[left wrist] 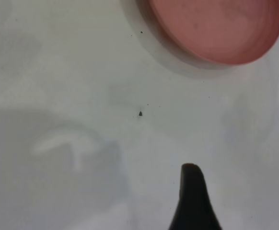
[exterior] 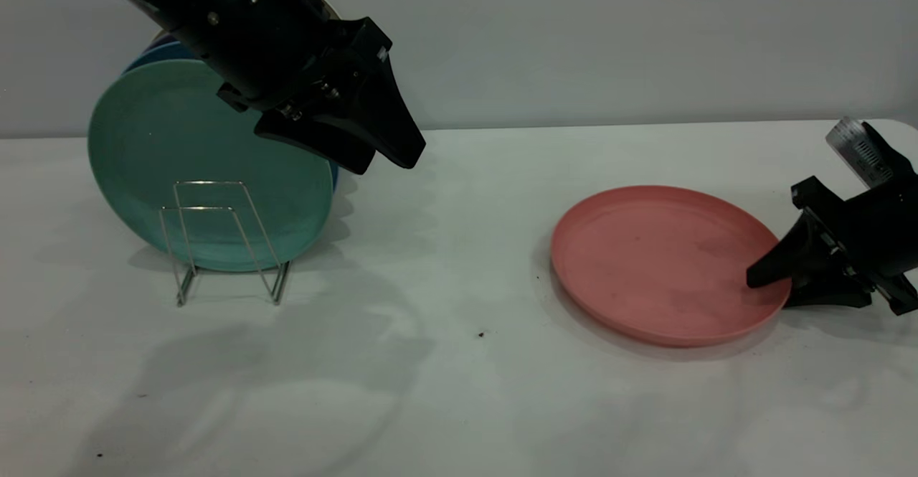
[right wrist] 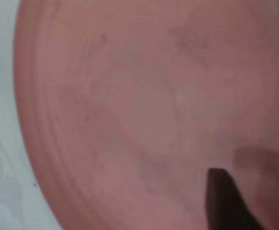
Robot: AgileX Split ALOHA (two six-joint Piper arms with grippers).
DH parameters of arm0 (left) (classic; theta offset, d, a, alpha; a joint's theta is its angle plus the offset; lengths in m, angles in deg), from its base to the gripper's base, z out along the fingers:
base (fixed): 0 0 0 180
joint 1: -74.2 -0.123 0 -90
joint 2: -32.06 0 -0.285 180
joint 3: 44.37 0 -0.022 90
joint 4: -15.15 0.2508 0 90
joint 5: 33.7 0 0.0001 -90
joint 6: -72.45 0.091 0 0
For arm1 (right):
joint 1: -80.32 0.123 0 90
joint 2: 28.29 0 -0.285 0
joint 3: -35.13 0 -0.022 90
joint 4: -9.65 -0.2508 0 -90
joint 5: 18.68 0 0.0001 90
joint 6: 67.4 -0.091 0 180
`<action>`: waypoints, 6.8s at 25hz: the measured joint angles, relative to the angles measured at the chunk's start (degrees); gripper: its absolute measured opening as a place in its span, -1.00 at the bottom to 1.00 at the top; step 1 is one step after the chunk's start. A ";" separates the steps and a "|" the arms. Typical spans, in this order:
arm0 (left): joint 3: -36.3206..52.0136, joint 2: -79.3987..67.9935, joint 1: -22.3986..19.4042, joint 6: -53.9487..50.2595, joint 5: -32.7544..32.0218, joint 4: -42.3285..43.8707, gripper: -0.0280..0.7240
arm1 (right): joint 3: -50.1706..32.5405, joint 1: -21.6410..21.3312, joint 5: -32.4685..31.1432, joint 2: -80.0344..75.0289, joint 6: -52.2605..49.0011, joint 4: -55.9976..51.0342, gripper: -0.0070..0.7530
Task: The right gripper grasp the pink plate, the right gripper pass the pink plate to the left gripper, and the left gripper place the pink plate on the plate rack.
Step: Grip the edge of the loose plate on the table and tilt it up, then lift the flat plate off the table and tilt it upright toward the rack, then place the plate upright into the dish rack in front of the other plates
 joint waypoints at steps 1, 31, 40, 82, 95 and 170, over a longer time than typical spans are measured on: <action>0.00 0.00 0.00 0.00 0.03 0.00 0.52 | 0.00 0.00 0.00 -0.20 0.78 -0.07 -0.56; 0.00 0.00 0.00 -1.37 9.13 -7.55 0.38 | -0.05 15.01 -18.93 5.94 14.97 -12.26 -0.93; 0.00 0.00 0.00 -1.37 9.39 -8.63 -0.38 | -0.05 17.43 -19.35 5.94 16.92 -15.25 -0.93; -1.62 13.24 -22.51 79.65 -3.83 -3.88 -0.61 | -11.63 4.46 -26.89 76.73 -18.36 25.52 -0.08; -6.02 8.74 -22.56 79.65 -7.69 4.77 -0.61 | -29.52 4.46 -28.25 109.04 -31.87 41.48 -0.08; -6.40 2.83 -17.23 76.32 1.49 12.20 -0.05 | -41.40 4.46 -28.25 122.46 -48.06 60.01 -0.09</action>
